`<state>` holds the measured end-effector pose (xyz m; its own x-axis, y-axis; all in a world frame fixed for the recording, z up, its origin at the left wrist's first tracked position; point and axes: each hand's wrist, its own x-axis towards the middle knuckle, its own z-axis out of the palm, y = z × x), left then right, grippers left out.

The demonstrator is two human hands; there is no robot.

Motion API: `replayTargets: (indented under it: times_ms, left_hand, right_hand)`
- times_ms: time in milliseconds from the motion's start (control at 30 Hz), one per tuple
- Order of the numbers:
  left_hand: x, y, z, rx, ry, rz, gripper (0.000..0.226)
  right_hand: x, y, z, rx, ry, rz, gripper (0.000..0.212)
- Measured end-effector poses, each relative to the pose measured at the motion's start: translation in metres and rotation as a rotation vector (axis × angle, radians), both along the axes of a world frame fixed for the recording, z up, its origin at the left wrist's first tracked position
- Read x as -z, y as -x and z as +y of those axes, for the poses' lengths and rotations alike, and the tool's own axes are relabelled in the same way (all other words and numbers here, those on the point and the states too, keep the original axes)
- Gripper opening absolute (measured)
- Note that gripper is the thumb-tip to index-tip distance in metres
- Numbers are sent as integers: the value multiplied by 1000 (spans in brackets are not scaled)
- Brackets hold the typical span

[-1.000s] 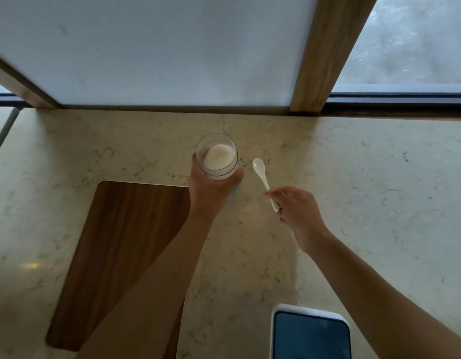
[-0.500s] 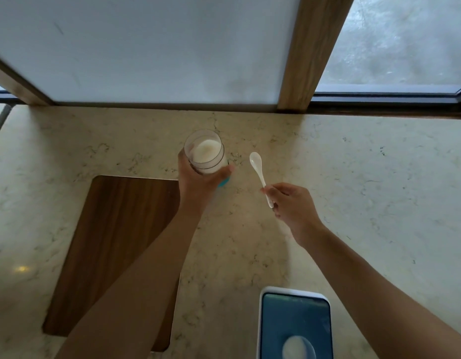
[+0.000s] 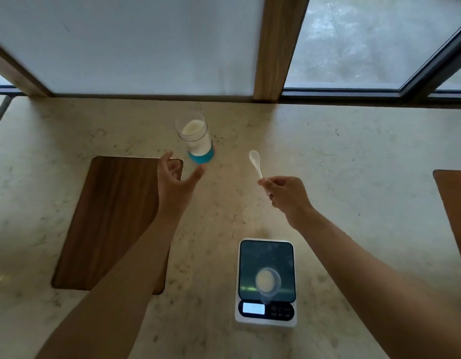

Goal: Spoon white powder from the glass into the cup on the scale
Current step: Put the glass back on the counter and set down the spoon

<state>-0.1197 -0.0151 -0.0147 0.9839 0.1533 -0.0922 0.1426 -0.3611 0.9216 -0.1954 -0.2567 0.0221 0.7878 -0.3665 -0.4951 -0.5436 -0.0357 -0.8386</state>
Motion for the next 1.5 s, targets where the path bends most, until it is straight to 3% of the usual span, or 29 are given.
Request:
replayTargets:
  times_ms: [300, 567, 800, 967, 1300, 1500]
  left_hand:
    - [-25, 65, -3, 110, 72, -11, 105]
    - [-21, 139, 0, 311, -39, 28, 87]
    - [-13, 196, 4, 360, -81, 70, 79]
    - [-8, 228, 8, 374, -107, 103, 68]
    - [-12, 264, 12, 362, -66, 158, 80]
    - [-11, 270, 11, 358, -58, 170, 75]
  right_hand:
    - [1, 104, -32, 110, 27, 44, 14]
    - [19, 192, -28, 72, 134, 89, 12]
    - [43, 255, -18, 50, 191, 165, 13]
    - [50, 280, -16, 51, 220, 195, 15]
    - [56, 292, -12, 34, 231, 225, 17]
    - [59, 292, -12, 33, 257, 263, 21]
